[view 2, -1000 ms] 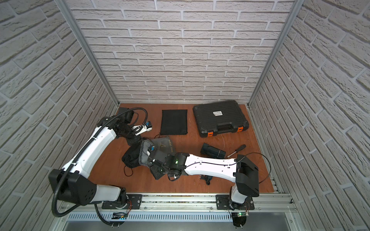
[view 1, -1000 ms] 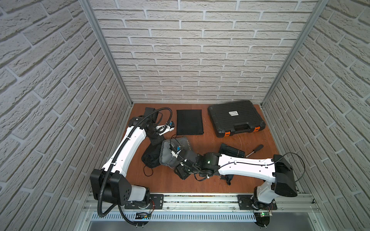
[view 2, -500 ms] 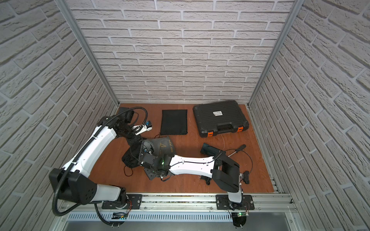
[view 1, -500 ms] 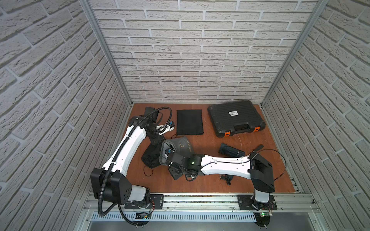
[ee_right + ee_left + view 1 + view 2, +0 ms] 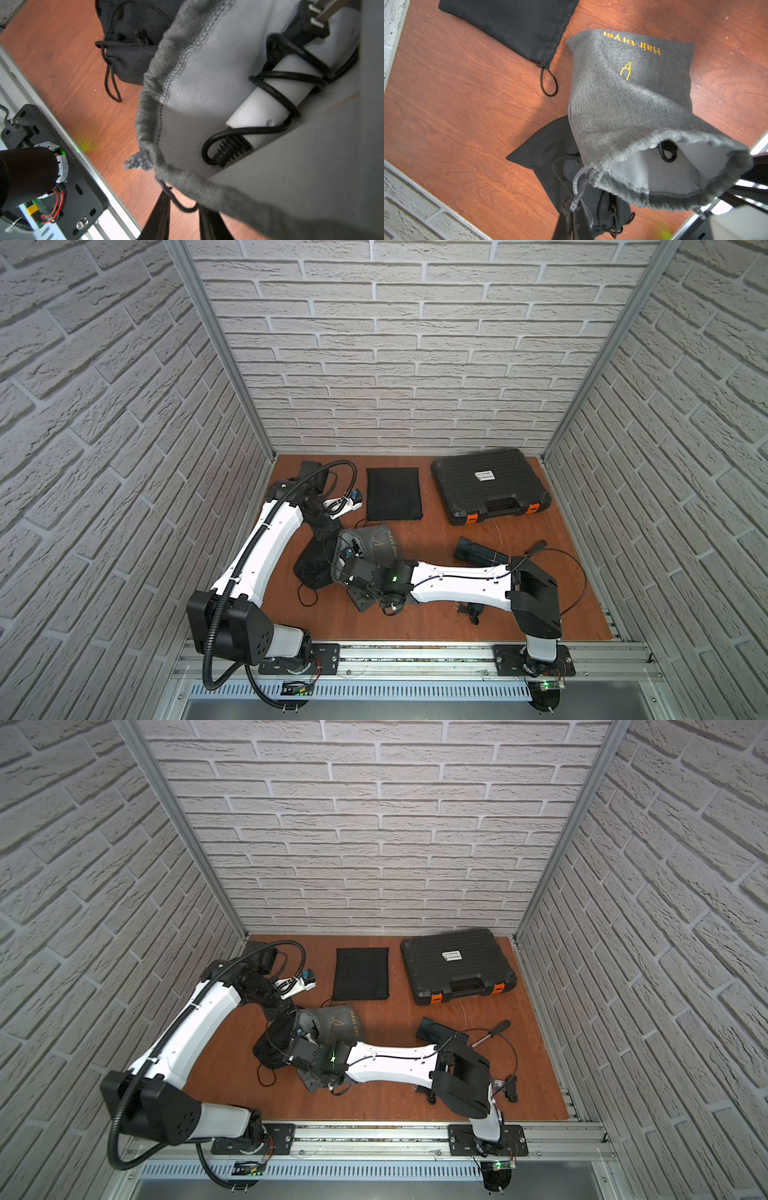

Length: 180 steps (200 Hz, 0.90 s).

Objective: Pack away hair dryers
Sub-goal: Pull the drawstrings on both sides of the drawstring bag.

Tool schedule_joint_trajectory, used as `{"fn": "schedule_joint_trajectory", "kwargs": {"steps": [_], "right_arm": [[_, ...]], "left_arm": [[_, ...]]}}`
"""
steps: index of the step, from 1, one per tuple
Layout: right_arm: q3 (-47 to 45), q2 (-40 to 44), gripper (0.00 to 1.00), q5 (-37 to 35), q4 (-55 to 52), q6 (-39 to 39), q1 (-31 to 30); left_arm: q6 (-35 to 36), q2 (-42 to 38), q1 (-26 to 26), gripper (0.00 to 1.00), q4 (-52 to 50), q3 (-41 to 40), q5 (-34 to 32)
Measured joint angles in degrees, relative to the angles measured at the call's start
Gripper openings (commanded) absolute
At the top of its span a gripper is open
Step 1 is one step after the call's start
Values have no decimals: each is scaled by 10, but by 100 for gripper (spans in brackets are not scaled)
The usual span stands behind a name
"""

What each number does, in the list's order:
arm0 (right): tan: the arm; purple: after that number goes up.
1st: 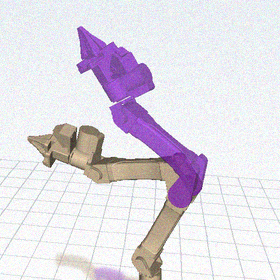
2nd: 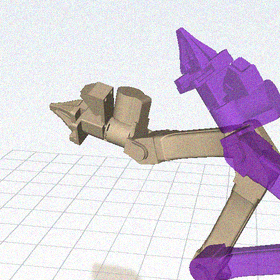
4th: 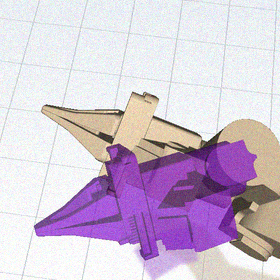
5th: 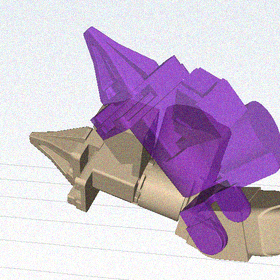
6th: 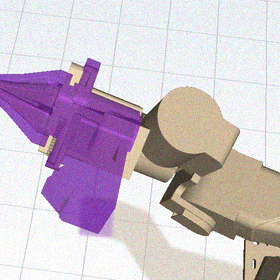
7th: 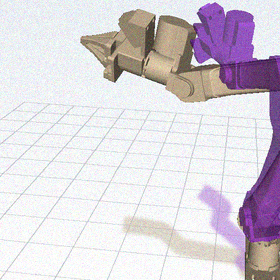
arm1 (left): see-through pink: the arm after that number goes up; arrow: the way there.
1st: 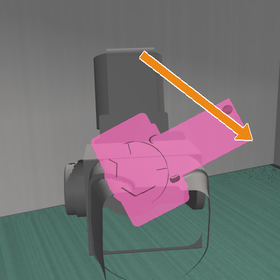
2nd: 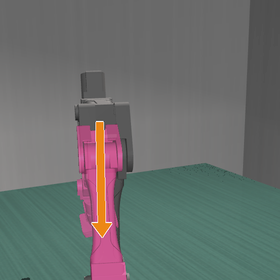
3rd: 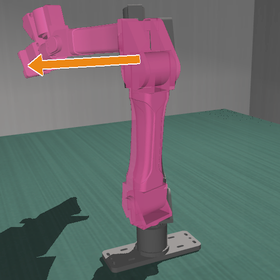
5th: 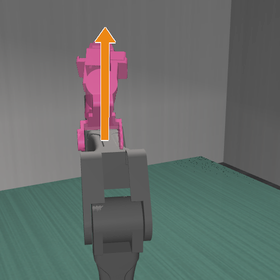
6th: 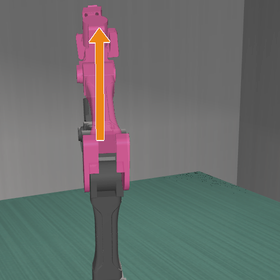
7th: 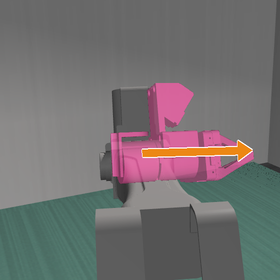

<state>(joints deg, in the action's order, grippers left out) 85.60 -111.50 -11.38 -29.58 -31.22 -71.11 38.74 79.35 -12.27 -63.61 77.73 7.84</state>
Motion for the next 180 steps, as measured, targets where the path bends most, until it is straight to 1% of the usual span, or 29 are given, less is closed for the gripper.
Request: {"fn": "schedule_joint_trajectory", "kwargs": {"steps": [23,39,45,70,102,137,180], "right_arm": [[0,-5,20,-6,0,0,0],[0,-6,14,-9,-3,1,0],[0,-6,9,-10,-3,2,0],[0,-6,2,-12,-3,2,0],[-3,-5,2,-17,-4,2,0],[-31,13,2,-32,-10,-2,-4],[-45,52,2,-72,-37,-22,-6]], "left_arm": [[0,0,0,0,-2,0,2],[0,0,0,0,-3,0,2],[0,0,0,0,-4,0,2],[0,0,1,0,-7,1,2],[-1,0,1,0,-10,12,2],[-5,0,1,0,-11,19,2],[-15,2,2,0,-12,21,-2]]}}
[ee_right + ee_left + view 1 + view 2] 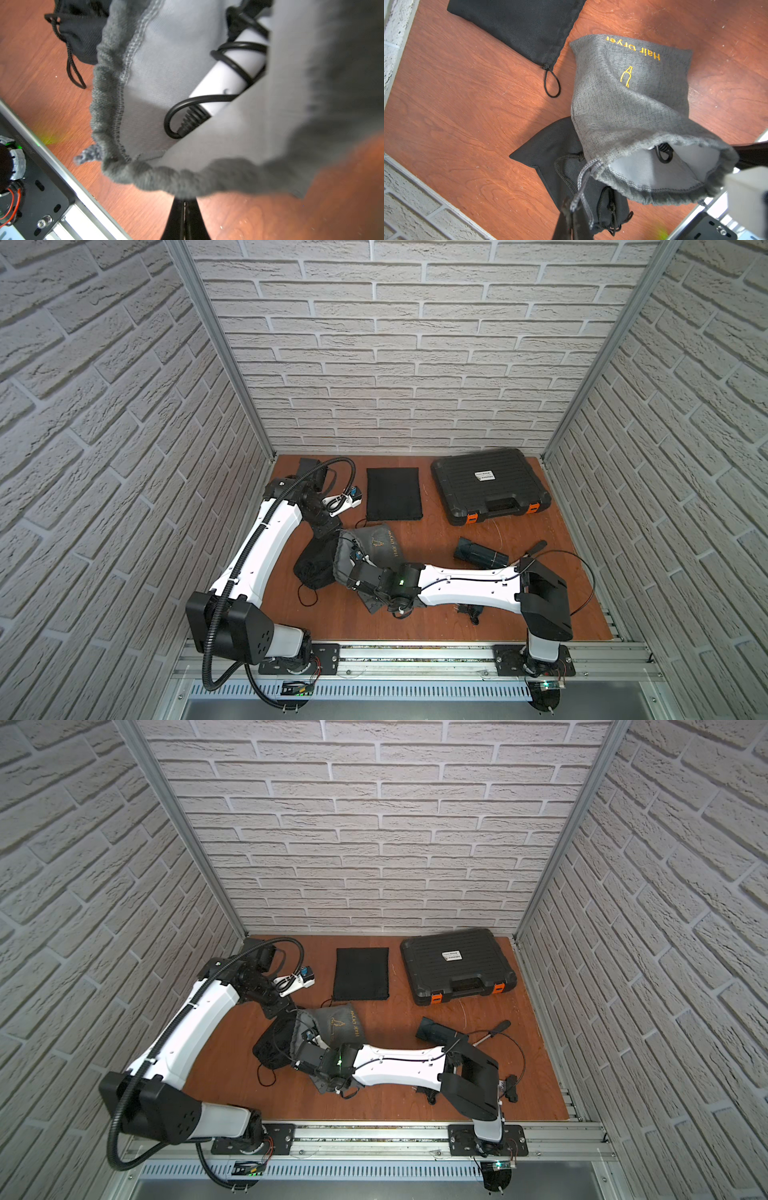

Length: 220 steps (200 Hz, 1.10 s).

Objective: Pack away hair dryers
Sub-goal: Pull the drawstrings on both sides of the drawstring bag.

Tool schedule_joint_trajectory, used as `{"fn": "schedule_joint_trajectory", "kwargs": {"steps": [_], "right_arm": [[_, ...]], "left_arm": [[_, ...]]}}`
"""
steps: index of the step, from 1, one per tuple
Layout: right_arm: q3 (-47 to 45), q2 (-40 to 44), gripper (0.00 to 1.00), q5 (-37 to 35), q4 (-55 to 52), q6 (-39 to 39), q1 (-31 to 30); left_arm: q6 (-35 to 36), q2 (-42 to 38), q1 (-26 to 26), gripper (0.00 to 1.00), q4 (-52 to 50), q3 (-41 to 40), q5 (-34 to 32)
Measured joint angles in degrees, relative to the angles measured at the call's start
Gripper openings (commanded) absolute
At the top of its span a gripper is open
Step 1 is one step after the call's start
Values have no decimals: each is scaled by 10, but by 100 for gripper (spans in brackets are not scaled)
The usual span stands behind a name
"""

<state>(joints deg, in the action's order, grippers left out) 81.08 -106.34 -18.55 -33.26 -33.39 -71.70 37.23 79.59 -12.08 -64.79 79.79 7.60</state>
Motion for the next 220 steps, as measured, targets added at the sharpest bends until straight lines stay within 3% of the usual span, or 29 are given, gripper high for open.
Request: {"fn": "schedule_joint_trajectory", "kwargs": {"steps": [77,135,220], "right_arm": [[0,59,2,-135,-73,-73,-2],[5,73,2,-226,-121,-139,0],[-12,130,2,-312,-204,-253,39]], "left_arm": [[-58,-4,2,0,7,26,-42],[-111,-56,2,0,19,26,-74],[-152,-91,1,0,31,37,-115]]}}
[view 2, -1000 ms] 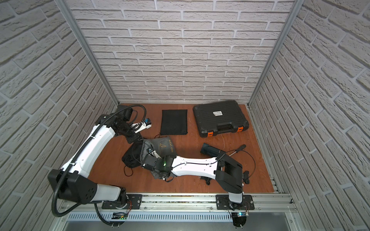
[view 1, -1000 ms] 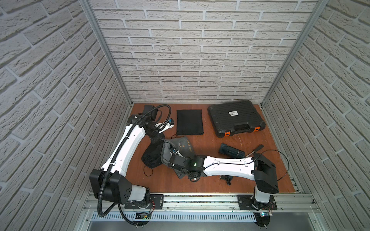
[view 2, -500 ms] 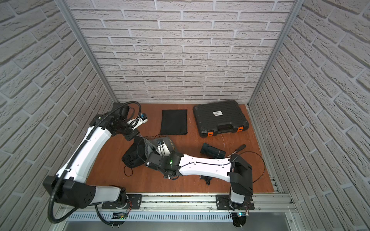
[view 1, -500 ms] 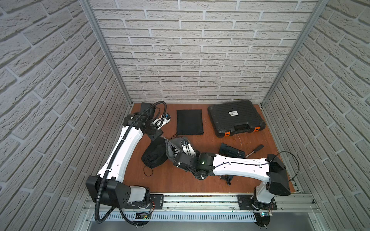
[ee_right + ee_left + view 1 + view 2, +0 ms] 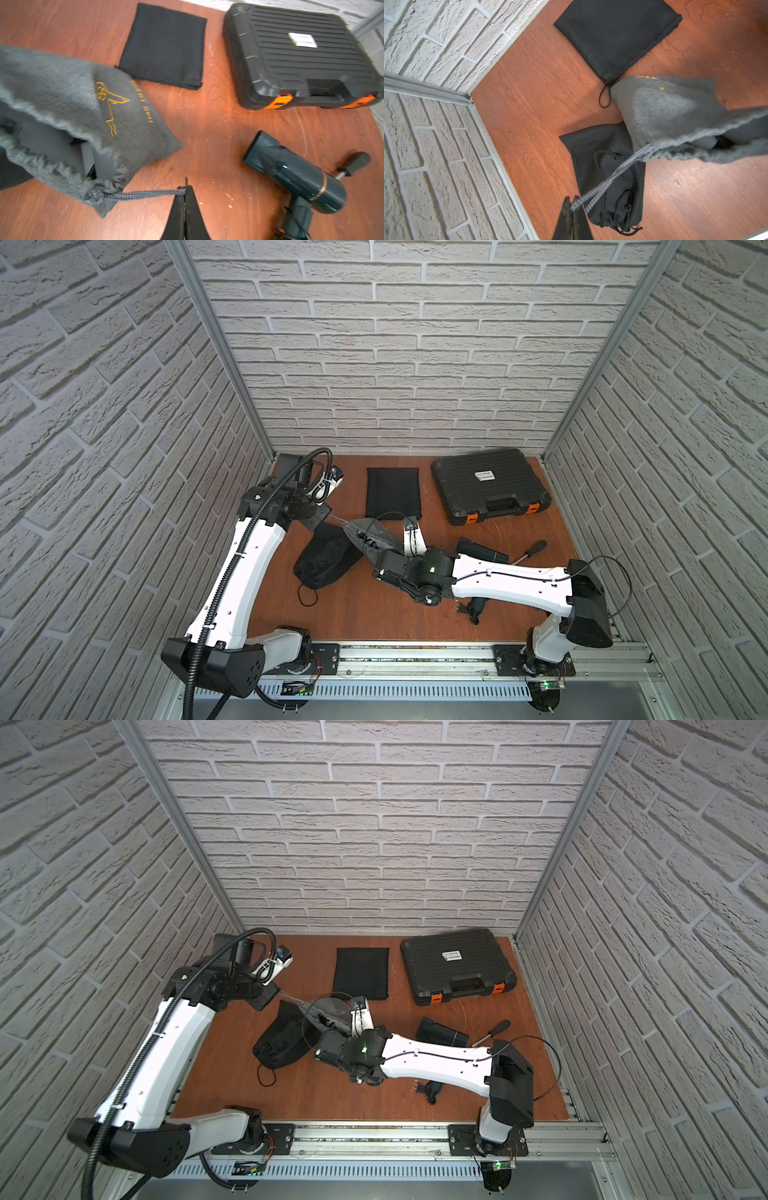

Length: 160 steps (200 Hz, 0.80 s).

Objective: Pack away hair dryers
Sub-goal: Pull the drawstrings on both sides of the drawstring bag.

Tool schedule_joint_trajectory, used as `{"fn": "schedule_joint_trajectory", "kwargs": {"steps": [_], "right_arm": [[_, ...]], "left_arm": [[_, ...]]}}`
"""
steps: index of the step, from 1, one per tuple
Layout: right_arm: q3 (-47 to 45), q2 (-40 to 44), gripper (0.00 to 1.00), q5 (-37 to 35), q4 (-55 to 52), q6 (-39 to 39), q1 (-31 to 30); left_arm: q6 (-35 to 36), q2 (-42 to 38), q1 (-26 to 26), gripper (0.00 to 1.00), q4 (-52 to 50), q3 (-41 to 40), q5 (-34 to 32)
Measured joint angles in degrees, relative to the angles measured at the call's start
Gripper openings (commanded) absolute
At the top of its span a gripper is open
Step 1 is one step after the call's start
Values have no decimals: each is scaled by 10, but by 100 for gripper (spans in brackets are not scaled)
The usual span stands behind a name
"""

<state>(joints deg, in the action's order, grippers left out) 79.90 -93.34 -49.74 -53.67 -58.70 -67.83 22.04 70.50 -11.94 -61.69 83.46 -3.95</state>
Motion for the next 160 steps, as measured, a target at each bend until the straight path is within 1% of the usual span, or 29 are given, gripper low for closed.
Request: {"fn": "schedule_joint_trajectory", "kwargs": {"steps": [33,72,120,160], "right_arm": [[-15,54,2,-28,-16,-19,25],[-42,107,2,-40,-14,-17,72],[-55,157,2,-42,5,22,133],[-55,173,2,-42,17,50,172]], "left_arm": [[-6,-1,0,0,2,18,-5],[-12,0,-3,0,6,49,-5],[-12,1,-6,0,5,80,-2],[-12,1,-6,0,8,89,0]]}}
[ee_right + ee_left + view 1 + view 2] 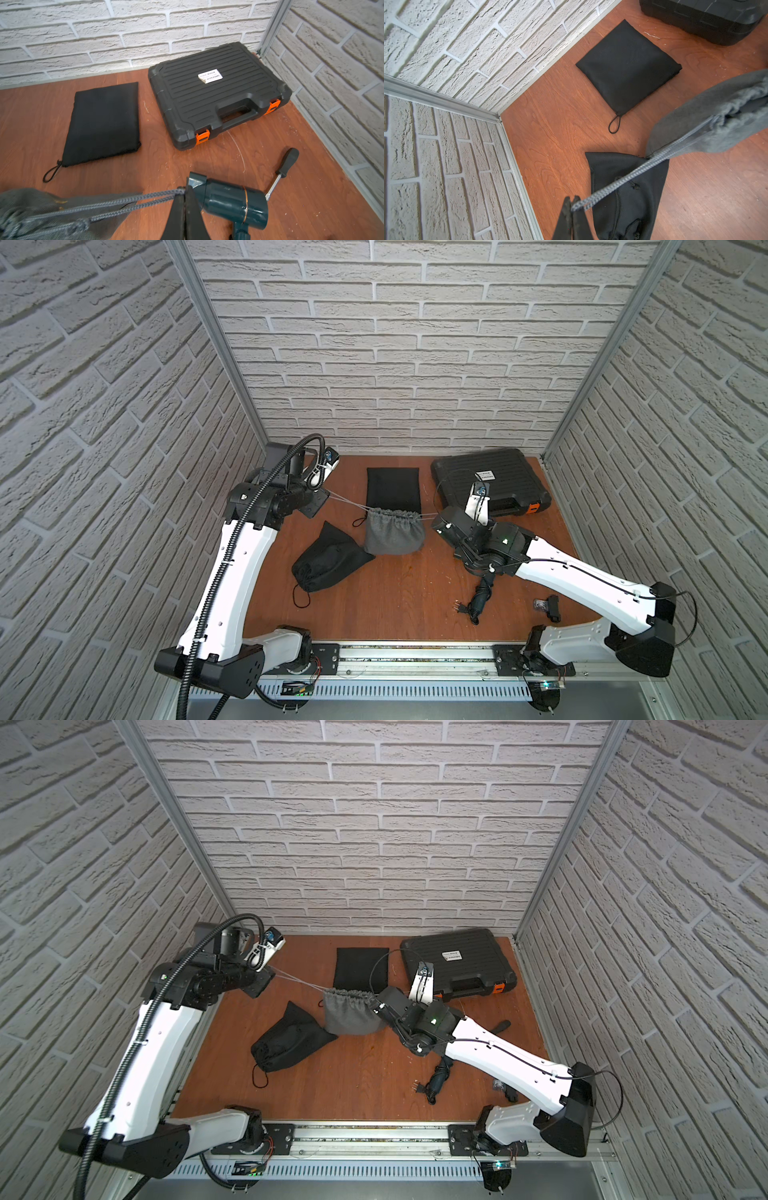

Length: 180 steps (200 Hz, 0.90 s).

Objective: Pack away hair dryers
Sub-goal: Pull the drawstrings on both sides of the drawstring bag.

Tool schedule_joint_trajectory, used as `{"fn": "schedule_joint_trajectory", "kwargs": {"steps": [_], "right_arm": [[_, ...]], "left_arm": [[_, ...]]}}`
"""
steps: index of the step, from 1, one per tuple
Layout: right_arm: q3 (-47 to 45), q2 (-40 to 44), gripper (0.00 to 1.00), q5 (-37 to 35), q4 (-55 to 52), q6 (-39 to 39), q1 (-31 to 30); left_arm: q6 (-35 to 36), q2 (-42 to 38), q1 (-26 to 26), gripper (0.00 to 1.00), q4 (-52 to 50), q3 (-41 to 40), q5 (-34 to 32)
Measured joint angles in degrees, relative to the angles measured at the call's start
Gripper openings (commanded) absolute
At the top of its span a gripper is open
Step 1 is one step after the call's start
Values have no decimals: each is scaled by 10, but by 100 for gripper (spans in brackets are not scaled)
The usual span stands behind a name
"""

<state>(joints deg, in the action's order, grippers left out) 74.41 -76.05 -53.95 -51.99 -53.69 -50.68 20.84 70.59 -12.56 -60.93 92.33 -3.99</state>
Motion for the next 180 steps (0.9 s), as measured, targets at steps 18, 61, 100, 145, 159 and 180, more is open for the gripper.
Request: {"fn": "schedule_joint_trajectory", "kwargs": {"steps": [18,61,100,145,159,180], "right_arm": [[-1,6,2,0,0,8,17],[-10,42,2,5,7,43,63],[-15,69,2,15,19,80,102],[-39,84,2,35,21,98,139],[-46,91,2,41,21,103,151],[-50,102,2,53,23,111,170]], "left_arm": [[0,0,0,0,3,2,0],[0,0,0,0,17,1,-1],[0,-1,0,0,29,-6,0],[0,-1,3,0,31,-13,2],[0,-2,6,0,33,-16,3],[0,-3,10,0,35,-20,4]]}}
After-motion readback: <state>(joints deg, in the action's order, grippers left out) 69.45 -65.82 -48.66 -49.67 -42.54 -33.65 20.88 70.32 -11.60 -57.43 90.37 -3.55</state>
